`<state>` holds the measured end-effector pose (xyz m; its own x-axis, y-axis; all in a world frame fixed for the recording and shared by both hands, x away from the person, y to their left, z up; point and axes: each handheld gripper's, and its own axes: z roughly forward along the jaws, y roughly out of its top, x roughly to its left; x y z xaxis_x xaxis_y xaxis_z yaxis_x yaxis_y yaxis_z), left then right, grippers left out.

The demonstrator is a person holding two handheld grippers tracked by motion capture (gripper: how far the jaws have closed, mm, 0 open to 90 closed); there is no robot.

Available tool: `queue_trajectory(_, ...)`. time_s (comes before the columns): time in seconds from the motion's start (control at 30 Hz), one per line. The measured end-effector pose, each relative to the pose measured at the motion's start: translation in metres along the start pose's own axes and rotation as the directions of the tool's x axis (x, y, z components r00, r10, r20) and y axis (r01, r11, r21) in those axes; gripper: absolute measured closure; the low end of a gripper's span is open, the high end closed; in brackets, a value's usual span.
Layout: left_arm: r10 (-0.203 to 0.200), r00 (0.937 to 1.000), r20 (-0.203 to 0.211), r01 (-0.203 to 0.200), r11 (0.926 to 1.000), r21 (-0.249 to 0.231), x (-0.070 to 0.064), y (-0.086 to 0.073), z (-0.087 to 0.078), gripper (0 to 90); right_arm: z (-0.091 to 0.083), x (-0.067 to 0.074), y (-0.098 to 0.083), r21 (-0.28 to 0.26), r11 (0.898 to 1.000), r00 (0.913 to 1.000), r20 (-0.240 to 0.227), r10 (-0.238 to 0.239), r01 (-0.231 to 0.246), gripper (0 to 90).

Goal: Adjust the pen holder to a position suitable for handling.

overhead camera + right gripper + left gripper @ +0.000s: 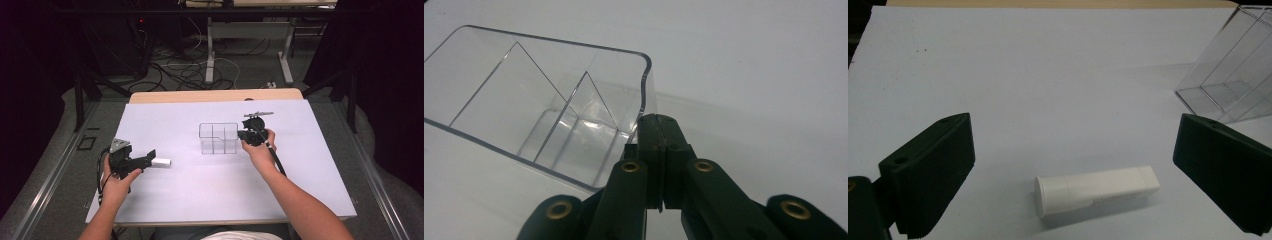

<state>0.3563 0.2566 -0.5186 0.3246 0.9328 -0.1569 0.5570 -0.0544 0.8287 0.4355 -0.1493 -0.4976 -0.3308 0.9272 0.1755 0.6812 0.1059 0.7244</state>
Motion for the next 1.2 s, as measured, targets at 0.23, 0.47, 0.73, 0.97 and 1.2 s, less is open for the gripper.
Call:
queue_trajectory(0.23,0.002,1.0,-0.002,-0.002,1.0,0.006,0.0,0.0,0.0,3.3,0.003,0.001,0.001,0.001,1.0,0.9996,-0.025,0.015,-0.015,90.0)
queue_trajectory(0.47,-0.001,1.0,-0.003,0.001,1.0,0.003,0.001,0.0,0.0,3.6,-0.001,-0.003,0.002,-0.02,1.0,0.9994,-0.035,-0.003,0.002,81.2)
queue_trajectory(0.73,-0.005,1.0,0.0,0.005,1.0,0.0,0.002,0.0,-0.001,3.8,-0.015,-0.002,0.003,-0.079,0.996,0.9981,-0.048,-0.038,0.034,69.3)
queue_trajectory(0.97,-0.015,0.9999,-0.001,0.015,0.9999,-0.001,0.005,-0.001,-0.001,3.8,-0.028,0.0,0.005,-0.145,0.988,0.9949,-0.077,-0.065,0.053,57.9)
queue_trajectory(1.2,0.012,0.9999,-0.001,-0.012,0.9999,-0.001,0.003,0.0,-0.001,3.8,-0.037,0.009,0.005,-0.22,0.968,0.9768,-0.145,-0.158,0.124,47.0)
